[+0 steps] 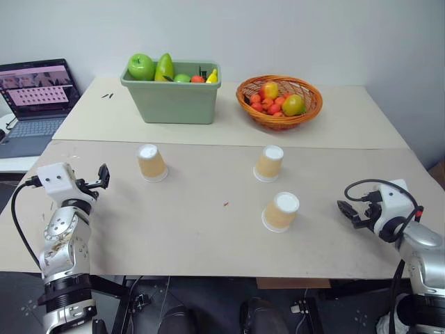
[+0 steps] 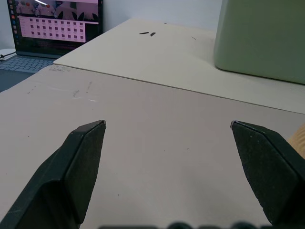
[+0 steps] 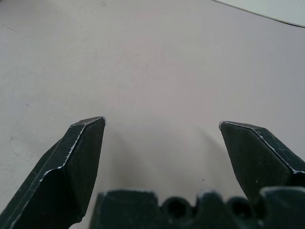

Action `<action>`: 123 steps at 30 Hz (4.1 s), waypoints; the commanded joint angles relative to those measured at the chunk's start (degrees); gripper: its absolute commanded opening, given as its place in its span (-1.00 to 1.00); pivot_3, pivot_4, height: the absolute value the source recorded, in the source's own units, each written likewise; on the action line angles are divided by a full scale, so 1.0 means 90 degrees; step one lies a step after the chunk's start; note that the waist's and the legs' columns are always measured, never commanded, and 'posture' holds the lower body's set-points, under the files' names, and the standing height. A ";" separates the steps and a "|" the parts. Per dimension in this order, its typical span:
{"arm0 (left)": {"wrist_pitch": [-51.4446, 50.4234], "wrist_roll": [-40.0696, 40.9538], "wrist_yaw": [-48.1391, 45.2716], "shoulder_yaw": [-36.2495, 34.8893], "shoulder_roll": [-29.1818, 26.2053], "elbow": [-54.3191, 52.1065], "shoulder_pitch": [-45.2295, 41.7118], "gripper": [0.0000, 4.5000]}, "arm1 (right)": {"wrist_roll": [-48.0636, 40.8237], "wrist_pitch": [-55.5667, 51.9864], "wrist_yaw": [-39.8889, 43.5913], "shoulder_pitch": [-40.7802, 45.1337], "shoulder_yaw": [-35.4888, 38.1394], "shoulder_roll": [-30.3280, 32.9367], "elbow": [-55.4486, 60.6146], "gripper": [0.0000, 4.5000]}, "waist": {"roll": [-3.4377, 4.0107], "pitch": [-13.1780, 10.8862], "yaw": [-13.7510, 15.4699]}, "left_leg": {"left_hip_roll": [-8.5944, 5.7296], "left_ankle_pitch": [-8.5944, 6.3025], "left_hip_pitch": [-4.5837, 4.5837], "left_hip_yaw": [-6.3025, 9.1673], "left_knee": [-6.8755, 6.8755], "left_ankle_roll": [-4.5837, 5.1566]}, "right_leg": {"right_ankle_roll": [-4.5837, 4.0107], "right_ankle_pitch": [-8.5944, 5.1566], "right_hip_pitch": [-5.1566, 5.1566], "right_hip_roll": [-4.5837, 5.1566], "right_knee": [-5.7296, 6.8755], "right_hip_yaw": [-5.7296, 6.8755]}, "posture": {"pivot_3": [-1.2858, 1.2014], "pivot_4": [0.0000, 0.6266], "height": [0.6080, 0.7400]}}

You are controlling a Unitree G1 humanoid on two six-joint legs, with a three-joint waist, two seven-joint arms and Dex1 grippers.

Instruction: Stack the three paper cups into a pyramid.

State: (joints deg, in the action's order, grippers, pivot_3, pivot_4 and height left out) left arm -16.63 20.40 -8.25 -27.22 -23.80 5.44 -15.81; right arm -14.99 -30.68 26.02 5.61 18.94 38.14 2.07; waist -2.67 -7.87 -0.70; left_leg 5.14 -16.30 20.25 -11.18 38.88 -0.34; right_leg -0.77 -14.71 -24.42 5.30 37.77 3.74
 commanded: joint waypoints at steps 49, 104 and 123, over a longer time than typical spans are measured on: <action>-0.1765 0.2068 -0.5558 0.1860 -0.2831 -0.3412 0.1624 1.00 | -0.0920 -0.0060 0.4593 0.2140 -0.2292 0.1068 0.0475 0.99 | 0.0064 -0.0035 0.0017 | -0.0023 -0.0022 0.0020 0.0076 0.0006 0.0036 | 0.0015 -0.0009 0.0006 0.0015 -0.0019 0.0017 | 0.03 -0.52 0.81; -0.2345 0.2239 -0.4789 0.1984 -0.2655 -0.3898 0.1378 1.00 | -0.1012 -0.0273 0.5757 0.4451 -0.3032 -0.0184 0.0314 0.97 | 0.0073 -0.0041 0.0079 | -0.0019 -0.0025 0.0187 0.0081 0.0103 0.0044 | 0.0014 -0.0007 -0.0106 0.0020 0.0022 0.0071 | 0.03 -0.52 0.81; -0.2201 0.2047 -0.4851 0.2170 -0.2585 -0.3619 0.1234 1.00 | 0.0201 -0.0610 0.1654 0.2641 -0.1802 -0.0319 -0.0337 0.97 | 0.0081 -0.0046 -0.0017 | -0.0033 -0.0021 0.0166 0.0165 0.0105 0.0038 | 0.0017 -0.0006 -0.0087 0.0011 0.0028 0.0059 | 0.03 -0.52 0.81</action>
State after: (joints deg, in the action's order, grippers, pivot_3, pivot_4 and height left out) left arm -37.55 39.31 -51.42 -7.57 -47.16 -26.70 -4.32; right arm -12.59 -37.44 42.76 27.07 0.93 36.13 -1.93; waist -1.94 -8.28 -0.85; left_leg 4.83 -16.48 21.74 -9.68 39.82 0.01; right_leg -0.61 -14.76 -25.20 5.39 38.02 4.26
